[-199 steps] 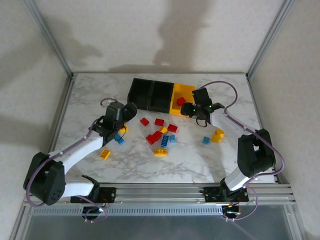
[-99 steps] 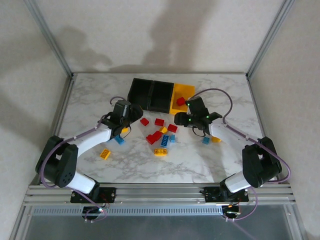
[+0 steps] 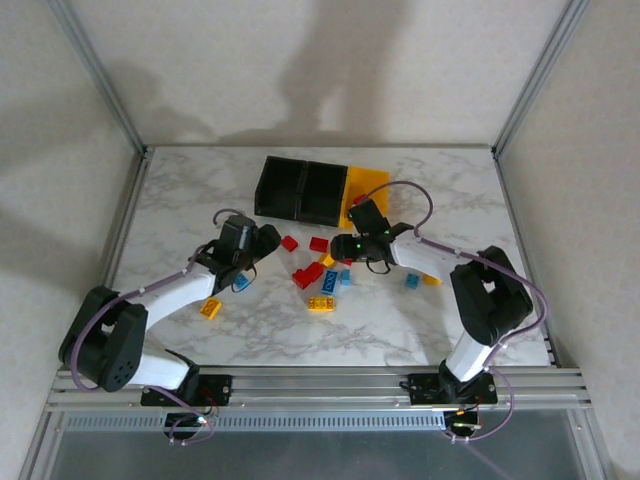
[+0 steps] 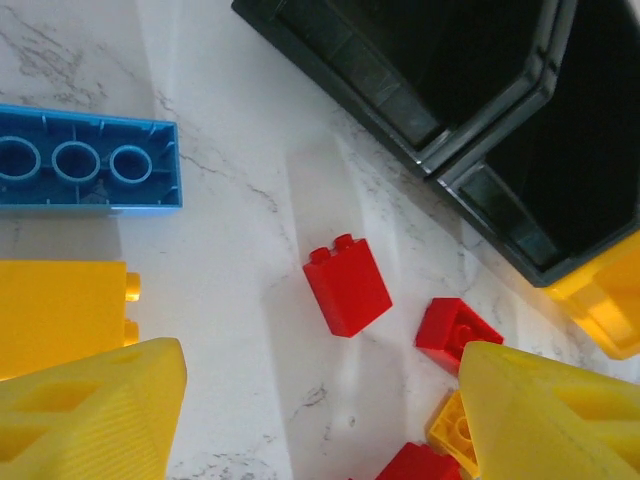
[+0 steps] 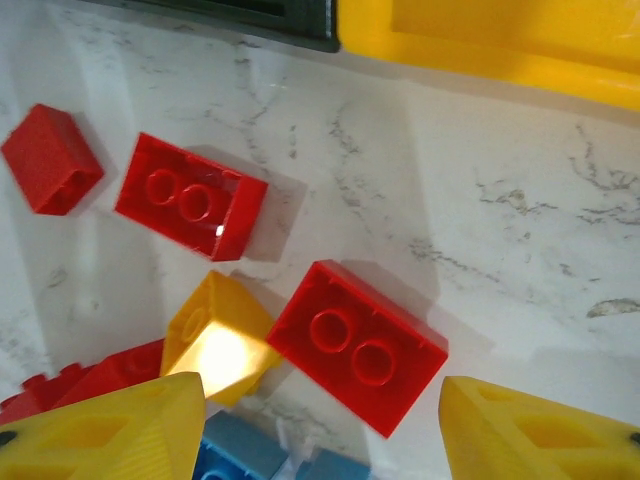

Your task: Sort the legos into containers by color

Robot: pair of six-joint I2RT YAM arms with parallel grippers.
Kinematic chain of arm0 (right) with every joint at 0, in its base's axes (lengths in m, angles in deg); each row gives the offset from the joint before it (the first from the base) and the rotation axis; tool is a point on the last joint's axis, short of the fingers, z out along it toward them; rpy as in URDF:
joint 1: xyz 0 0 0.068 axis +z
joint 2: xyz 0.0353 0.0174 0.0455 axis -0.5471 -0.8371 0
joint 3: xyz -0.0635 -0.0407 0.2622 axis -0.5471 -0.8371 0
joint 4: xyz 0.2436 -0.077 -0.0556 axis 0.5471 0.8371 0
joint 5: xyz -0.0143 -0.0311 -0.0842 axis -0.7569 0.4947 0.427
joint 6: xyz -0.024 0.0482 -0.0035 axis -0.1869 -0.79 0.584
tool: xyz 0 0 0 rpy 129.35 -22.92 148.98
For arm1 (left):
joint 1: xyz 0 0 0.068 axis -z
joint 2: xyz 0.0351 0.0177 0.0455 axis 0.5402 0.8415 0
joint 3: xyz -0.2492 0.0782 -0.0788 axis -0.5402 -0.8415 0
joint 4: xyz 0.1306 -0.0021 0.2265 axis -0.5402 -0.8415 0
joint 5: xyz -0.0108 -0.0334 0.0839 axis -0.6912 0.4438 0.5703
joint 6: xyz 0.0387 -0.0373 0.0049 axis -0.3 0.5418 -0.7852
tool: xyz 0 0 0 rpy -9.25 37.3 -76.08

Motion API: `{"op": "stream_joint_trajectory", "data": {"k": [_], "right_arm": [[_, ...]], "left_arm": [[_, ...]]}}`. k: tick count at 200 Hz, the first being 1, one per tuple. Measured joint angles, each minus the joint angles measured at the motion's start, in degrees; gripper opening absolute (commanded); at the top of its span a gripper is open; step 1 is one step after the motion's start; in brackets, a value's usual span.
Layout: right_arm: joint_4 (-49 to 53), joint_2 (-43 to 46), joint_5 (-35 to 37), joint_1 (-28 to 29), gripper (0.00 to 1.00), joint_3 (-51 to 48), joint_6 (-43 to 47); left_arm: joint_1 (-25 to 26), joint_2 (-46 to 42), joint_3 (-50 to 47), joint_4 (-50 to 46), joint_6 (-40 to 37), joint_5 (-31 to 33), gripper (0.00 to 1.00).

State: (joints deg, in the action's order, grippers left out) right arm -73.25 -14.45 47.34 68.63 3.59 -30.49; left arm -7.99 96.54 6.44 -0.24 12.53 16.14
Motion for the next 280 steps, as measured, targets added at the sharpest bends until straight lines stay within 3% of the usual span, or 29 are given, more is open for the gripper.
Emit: {"op": "stream_joint_trajectory", "data": {"k": [23, 29, 48, 85, 158, 194, 225, 280], "right_arm": [[0.76, -2.25, 1.38, 0.0, 0.75, 1.95, -2.43], [0.94, -2.58, 1.64, 0.0, 0.81, 2.38, -3.19], [2.03, -3.78, 2.54, 0.0, 0.82, 4.28, -5.77], [2.27, -6.8, 3.54, 0.04, 0.73, 6.82, -10.45], [3.63, -10.32, 4.39, 0.04, 0.71, 7.06, -14.43], [3.8, -10.38, 4.98, 0.04, 0.59, 7.06, -15.26], [3.76, -10.38, 5.03, 0.04, 0.59, 6.99, -15.41], [3.65, -10.12, 5.27, 0.04, 0.47, 6.82, -14.97]], "left_arm": [[0.35, -1.16, 0.0, 0.0, 0.02, 0.04, 0.73], [0.42, -1.31, 0.0, 0.0, 0.02, 0.04, 0.73], [0.74, -1.49, -0.11, 0.04, 0.02, 0.04, 0.73], [0.96, -1.49, -1.44, 0.02, 0.22, 0.04, 0.73], [1.09, -1.57, -1.9, 0.04, 0.44, 0.04, 0.73], [1.09, -1.57, -2.21, 0.39, 0.46, 0.04, 0.73], [1.09, -1.57, -2.64, 0.48, 0.46, 0.04, 0.73], [1.09, -1.6, -2.99, 0.66, 0.66, 0.07, 0.73]]}}
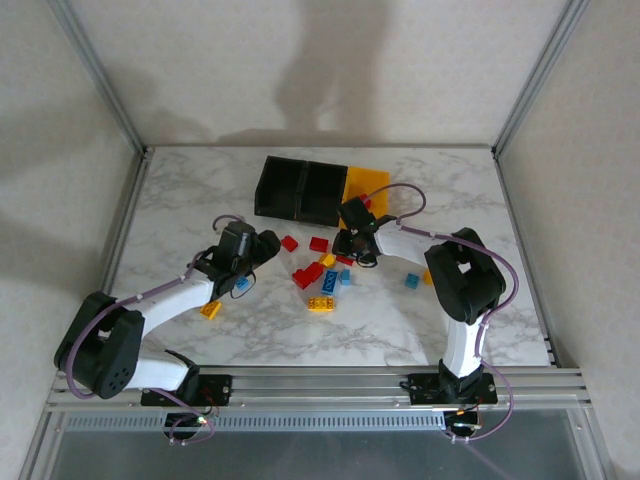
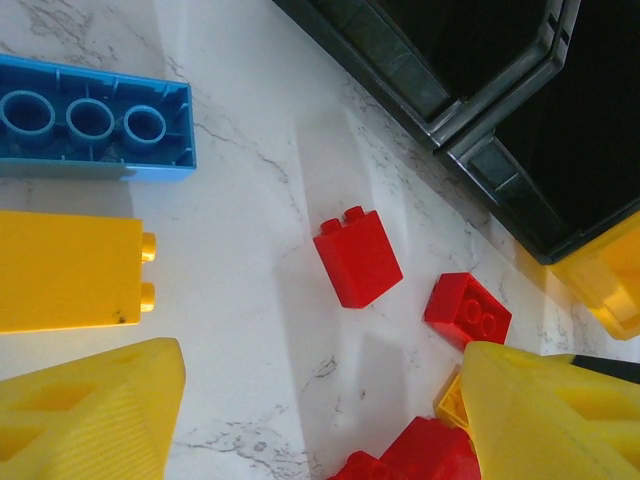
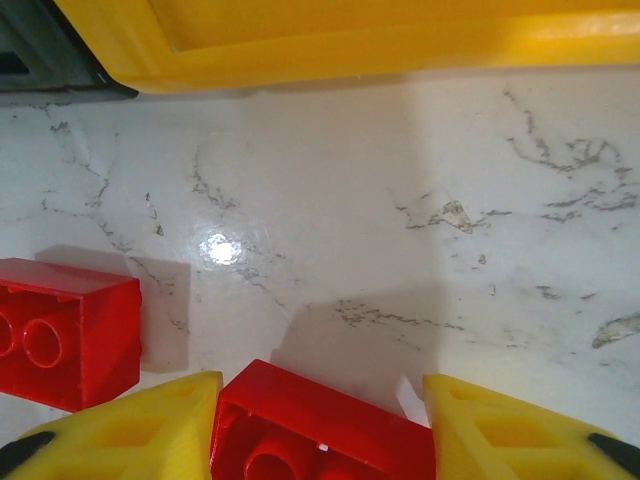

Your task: Sort the legos into containers by color

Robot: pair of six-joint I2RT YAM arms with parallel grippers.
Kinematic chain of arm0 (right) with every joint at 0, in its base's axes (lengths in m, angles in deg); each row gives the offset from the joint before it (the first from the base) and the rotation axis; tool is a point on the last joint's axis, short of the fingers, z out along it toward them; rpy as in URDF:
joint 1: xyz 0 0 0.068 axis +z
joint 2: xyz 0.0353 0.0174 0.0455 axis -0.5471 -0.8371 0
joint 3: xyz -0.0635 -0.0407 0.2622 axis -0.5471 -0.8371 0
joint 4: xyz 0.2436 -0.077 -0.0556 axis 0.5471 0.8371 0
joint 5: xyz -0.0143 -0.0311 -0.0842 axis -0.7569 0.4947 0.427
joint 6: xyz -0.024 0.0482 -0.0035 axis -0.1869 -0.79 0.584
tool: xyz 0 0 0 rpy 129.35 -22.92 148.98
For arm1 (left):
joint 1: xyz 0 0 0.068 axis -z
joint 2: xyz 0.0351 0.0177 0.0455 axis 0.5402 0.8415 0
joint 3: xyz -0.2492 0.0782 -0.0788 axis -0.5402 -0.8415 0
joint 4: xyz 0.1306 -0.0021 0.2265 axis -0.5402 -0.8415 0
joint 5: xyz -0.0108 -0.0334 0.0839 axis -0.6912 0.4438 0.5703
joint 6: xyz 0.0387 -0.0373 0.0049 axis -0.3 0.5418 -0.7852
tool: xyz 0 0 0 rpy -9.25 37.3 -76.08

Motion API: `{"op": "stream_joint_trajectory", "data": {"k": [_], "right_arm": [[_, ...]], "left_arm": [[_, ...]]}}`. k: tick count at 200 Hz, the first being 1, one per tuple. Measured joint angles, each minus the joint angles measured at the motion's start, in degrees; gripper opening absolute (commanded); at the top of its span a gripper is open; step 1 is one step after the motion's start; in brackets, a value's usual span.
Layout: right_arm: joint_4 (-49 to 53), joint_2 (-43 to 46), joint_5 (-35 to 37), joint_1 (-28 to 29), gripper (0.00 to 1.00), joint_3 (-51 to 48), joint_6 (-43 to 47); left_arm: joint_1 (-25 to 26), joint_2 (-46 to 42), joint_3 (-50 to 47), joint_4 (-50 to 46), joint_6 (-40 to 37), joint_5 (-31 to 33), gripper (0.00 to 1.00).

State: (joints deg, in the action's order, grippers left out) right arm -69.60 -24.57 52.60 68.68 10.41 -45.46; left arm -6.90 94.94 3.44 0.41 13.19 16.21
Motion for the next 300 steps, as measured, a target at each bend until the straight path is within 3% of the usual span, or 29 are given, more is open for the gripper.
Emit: {"op": "stream_joint_trajectory", "data": {"k": [100, 159, 229, 300], "right_arm": [[3.89, 6.16, 2.45, -0.02, 0.44, -0.96, 3.04], [6.34, 6.32, 3.85, -4.48, 0.44, 7.69, 6.47], [6.67, -4.61, 3.8, -10.99, 0.45, 24.5, 9.29], [7.69, -11.58, 3.63, -11.74, 0.47, 27.63, 10.08]], "left_arm": [[0.33, 0.0, -0.04, 0.5, 0.22, -0.04, 0.73], [2.47, -0.66, -0.02, 0.72, 0.9, -0.07, 0.73], [3.8, -0.76, -0.02, 0.7, 1.55, 0.0, 0.73], [4.11, -0.76, 0.0, 0.66, 1.7, 0.02, 0.73]]}}
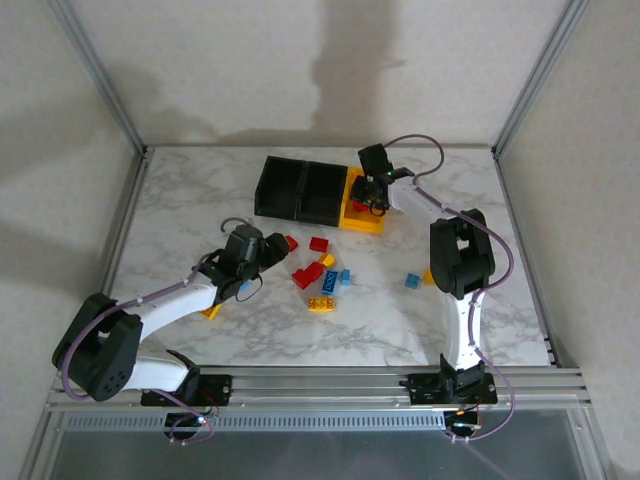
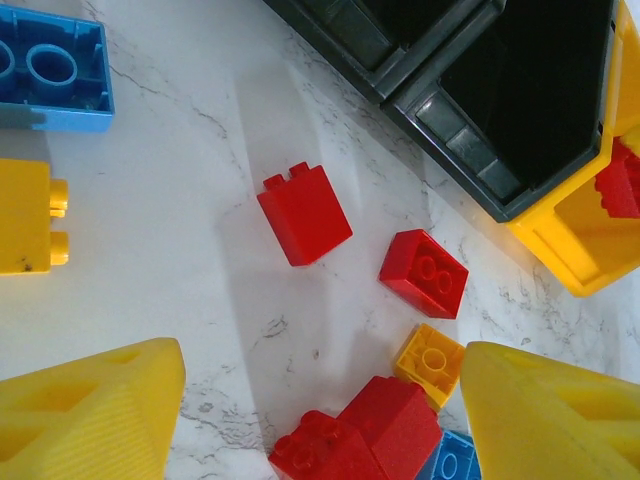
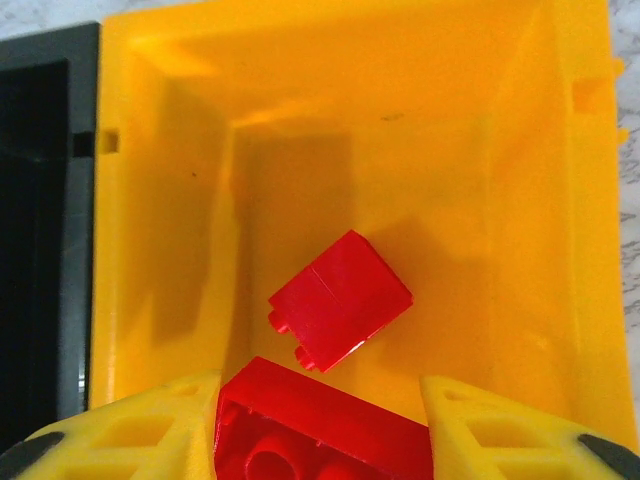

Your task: Sort the legos into containers by color

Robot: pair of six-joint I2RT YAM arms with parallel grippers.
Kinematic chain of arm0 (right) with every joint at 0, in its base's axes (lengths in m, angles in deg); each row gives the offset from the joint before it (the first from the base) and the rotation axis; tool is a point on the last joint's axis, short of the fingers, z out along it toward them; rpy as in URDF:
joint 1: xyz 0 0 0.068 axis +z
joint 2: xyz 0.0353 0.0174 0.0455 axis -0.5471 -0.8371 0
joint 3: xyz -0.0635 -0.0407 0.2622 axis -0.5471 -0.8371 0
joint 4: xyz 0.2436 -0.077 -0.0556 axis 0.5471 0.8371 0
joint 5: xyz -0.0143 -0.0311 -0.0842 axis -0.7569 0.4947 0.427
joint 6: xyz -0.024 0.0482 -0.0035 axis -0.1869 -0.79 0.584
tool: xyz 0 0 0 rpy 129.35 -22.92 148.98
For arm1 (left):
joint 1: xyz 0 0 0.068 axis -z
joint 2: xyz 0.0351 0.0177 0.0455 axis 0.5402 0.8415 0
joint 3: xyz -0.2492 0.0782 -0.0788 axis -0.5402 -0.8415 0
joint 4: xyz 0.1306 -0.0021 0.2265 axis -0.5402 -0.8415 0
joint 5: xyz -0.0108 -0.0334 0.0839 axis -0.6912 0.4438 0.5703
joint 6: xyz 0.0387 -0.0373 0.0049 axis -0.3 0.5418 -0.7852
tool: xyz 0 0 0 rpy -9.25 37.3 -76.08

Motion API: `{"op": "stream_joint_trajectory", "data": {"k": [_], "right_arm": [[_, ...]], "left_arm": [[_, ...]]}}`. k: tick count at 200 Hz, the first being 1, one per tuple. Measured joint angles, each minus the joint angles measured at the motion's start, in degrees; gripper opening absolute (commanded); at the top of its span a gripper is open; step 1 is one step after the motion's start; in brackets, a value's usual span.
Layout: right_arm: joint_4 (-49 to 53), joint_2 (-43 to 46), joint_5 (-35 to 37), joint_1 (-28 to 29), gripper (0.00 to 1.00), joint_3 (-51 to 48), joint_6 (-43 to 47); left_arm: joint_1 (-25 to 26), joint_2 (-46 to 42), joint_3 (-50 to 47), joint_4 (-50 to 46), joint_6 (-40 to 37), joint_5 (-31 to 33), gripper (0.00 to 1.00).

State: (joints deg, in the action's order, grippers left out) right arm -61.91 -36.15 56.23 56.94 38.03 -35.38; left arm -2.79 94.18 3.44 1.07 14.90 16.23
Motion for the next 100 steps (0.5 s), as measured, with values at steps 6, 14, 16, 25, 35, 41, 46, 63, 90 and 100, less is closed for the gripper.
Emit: {"op": "stream_joint_trajectory", "data": {"k": [6, 14, 16, 25, 35, 41, 46, 63, 90, 100], "right_arm": [[-0.02, -0.26, -0.02, 0.0, 0.47, 0.0, 0.02], [-0.02, -0.52, -0.04, 0.0, 0.48, 0.0, 0.0], [0.0, -0.59, -0.04, 0.0, 0.48, 0.0, 0.0], [-0.02, -0.81, -0.04, 0.0, 0.49, 0.0, 0.0], [-0.07, -0.9, -0.09, 0.0, 0.52, 0.0, -0.02], [-0.09, -0.9, -0.11, 0.0, 0.53, 0.0, -0.02], [-0.11, -0.9, -0.2, 0.0, 0.53, 0.0, 0.11], [-0.2, -0.9, -0.24, 0.0, 0.58, 0.02, 0.11], [-0.31, -0.9, -0.24, 0.0, 0.66, 0.02, 0.09], [-0.46, -0.9, -0.26, 0.0, 0.67, 0.02, 0.13]], "left_arm": [[0.0, 0.0, 0.0, 0.0, 0.0, 0.0, 0.73], [0.0, 0.0, 0.0, 0.0, 0.0, 0.0, 0.73], [0.0, 0.0, 0.0, 0.0, 0.0, 0.0, 0.73], [0.0, 0.0, 0.0, 0.0, 0.0, 0.02, 0.73], [0.0, 0.0, 0.04, 0.0, 0.0, 0.0, 0.73], [0.0, 0.0, 0.07, -0.02, 0.0, 0.0, 0.73], [0.0, 0.0, 0.11, -0.02, -0.02, 0.0, 0.73], [0.0, 0.02, 0.33, -0.04, 0.0, 0.0, 0.73], [0.0, 0.02, 0.7, -0.02, 0.0, 0.0, 0.73], [0.0, 0.02, 0.72, -0.02, 0.0, 0.02, 0.73]]}}
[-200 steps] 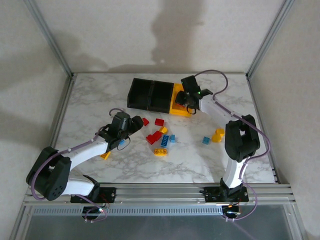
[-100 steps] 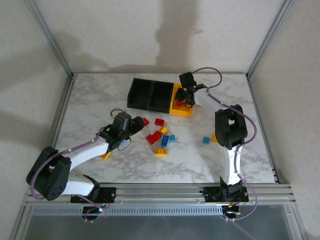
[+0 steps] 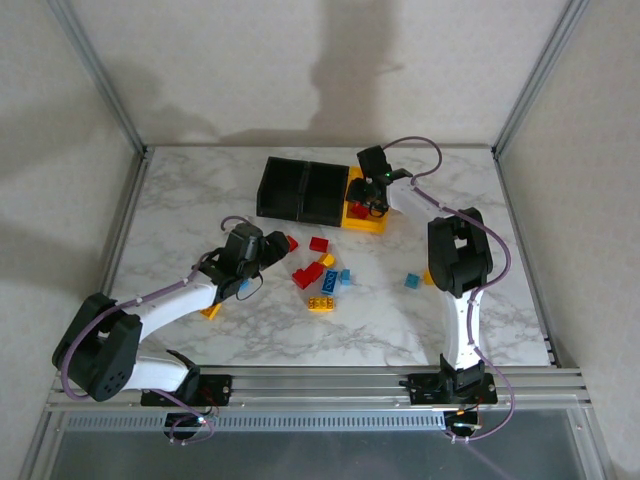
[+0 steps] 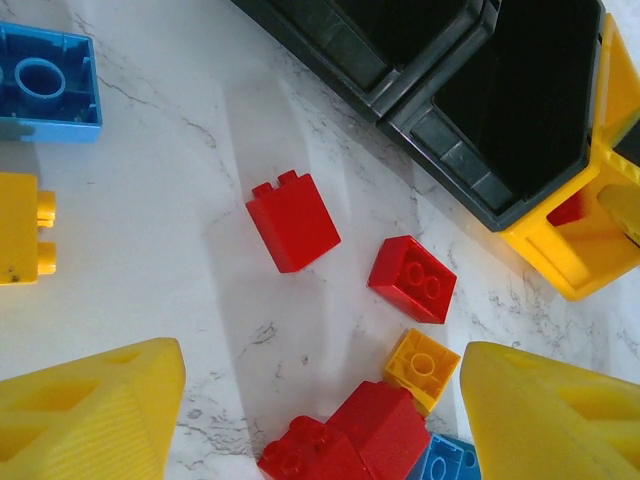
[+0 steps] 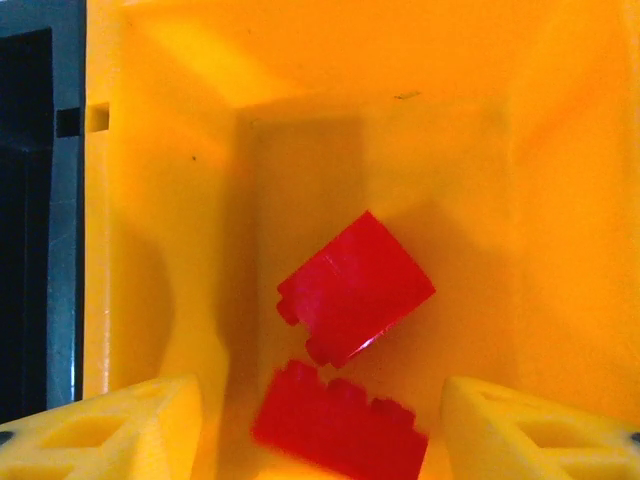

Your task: Sort the legos into containers by color

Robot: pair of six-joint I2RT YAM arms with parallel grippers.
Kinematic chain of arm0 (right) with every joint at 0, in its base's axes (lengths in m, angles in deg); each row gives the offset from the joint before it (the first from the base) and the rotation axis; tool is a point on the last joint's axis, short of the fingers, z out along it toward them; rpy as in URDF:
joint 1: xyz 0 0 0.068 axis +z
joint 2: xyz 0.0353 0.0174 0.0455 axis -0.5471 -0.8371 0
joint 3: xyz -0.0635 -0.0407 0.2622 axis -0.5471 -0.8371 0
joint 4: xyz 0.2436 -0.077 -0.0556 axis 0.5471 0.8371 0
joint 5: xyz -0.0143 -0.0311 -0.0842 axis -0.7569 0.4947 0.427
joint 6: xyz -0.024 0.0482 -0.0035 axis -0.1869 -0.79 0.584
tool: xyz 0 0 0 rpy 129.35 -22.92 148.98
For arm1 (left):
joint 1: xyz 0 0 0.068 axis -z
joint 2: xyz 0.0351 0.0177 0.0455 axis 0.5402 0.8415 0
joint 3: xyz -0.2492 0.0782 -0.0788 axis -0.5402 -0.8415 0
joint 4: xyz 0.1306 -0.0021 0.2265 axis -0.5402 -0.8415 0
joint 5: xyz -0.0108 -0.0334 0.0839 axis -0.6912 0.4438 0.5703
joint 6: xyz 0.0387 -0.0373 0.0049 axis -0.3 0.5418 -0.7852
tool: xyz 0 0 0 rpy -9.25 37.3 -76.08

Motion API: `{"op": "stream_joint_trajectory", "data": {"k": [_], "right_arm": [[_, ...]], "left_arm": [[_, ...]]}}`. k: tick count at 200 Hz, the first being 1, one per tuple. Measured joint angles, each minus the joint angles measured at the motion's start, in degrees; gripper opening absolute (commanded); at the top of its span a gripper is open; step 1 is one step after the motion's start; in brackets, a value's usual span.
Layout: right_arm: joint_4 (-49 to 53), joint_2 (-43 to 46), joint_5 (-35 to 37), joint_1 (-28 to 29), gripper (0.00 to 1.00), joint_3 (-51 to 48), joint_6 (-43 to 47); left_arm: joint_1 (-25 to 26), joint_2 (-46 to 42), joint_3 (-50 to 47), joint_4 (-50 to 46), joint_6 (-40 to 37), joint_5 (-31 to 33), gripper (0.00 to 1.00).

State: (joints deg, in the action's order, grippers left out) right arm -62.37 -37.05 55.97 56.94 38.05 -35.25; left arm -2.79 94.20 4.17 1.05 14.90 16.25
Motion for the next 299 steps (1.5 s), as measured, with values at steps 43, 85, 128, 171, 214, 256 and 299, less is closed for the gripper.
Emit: {"op": "stream_joint_trajectory", "data": {"k": [43, 85, 128, 171, 214, 256, 299], "right_arm": [[-0.28, 0.15, -0.09, 0.0, 0.68, 0.0, 0.02], [-0.33, 2.1, -0.15, 0.13, 0.66, -1.03, 0.07], [-1.79, 11.28, 0.02, 0.92, 0.65, -7.74, 0.28], [-4.55, 21.59, -0.2, 2.21, 0.64, -17.33, 1.49], [-6.58, 29.99, -2.27, 4.04, 0.62, -27.3, 2.49], [-8.55, 36.3, -4.74, 5.7, 0.63, -35.91, 3.06], [-10.86, 40.35, -6.45, 6.27, 0.64, -42.91, 2.99]], "left_arm": [[0.0, 0.02, 0.09, 0.0, -0.02, 0.0, 0.73], [0.0, 0.07, 0.26, -0.02, -0.02, -0.02, 0.73], [0.02, 0.07, 0.57, -0.31, -0.02, -0.04, 0.73], [0.35, 0.11, 0.61, -0.5, -0.07, -0.07, 0.73], [1.4, 1.4, 2.03, -1.4, -0.46, -0.37, 0.72], [3.39, 3.1, 3.65, -2.36, -0.66, -0.92, 0.7], [5.7, 6.88, 5.68, -3.89, -0.63, -0.85, 0.7]]}}
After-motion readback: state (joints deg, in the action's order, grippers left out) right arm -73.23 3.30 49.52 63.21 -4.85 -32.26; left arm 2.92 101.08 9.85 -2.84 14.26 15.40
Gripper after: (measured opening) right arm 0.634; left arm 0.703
